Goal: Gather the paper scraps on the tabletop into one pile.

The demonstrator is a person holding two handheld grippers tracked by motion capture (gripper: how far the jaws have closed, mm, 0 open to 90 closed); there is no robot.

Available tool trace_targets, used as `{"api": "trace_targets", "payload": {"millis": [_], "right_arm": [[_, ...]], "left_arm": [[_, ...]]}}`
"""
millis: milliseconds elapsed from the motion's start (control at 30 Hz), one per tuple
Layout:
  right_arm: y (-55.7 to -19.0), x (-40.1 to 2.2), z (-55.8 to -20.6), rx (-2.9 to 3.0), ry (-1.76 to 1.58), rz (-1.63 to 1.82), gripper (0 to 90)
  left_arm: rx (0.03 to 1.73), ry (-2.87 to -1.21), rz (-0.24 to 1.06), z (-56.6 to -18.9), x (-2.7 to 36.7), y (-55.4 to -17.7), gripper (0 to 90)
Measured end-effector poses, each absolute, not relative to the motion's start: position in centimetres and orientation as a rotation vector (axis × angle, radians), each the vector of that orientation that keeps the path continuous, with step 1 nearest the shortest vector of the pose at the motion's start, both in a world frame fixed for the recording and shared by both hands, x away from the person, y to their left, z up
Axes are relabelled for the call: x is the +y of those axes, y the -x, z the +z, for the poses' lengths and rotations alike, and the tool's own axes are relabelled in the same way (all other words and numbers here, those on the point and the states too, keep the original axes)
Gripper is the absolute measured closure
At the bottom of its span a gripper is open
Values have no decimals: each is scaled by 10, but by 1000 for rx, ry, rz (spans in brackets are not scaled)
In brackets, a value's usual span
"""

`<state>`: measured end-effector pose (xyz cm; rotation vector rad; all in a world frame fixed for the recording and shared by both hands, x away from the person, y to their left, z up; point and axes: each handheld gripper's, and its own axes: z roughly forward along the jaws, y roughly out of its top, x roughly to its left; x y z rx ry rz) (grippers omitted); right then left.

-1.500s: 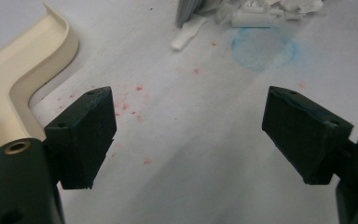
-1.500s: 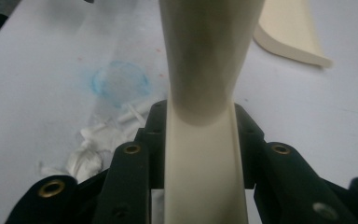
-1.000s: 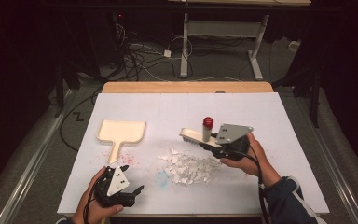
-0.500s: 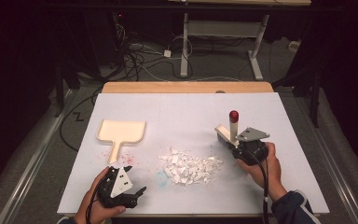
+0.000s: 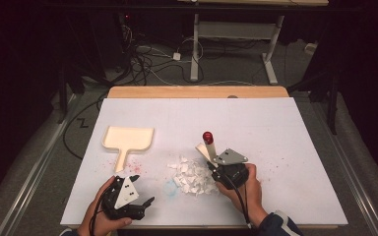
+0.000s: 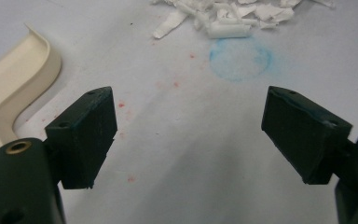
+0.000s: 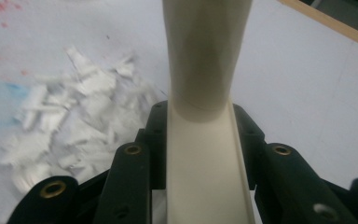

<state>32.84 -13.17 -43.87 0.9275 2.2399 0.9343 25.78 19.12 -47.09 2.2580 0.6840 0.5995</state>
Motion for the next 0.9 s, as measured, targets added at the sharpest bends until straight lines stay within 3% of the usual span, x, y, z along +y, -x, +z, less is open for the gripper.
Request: {"api": "trace_targets", "payload": {"millis": [200,533,733,900], "right_arm": [[-327,-134,-428,2200,-914,991,678],[-318,-201,-400,2190,-953,1097,678],[-309,-229,-409,2203,-985,986,677],[-319,-226,-427,2070,-1047,927,678]], "left_arm": [[684,-2262,604,-471,191,-257,170],[684,-2282,616,-472,189,-256,170],[681,-2293,604,-474,188,-256,170],[672,-2303,599,-474,183,-258,171]]}}
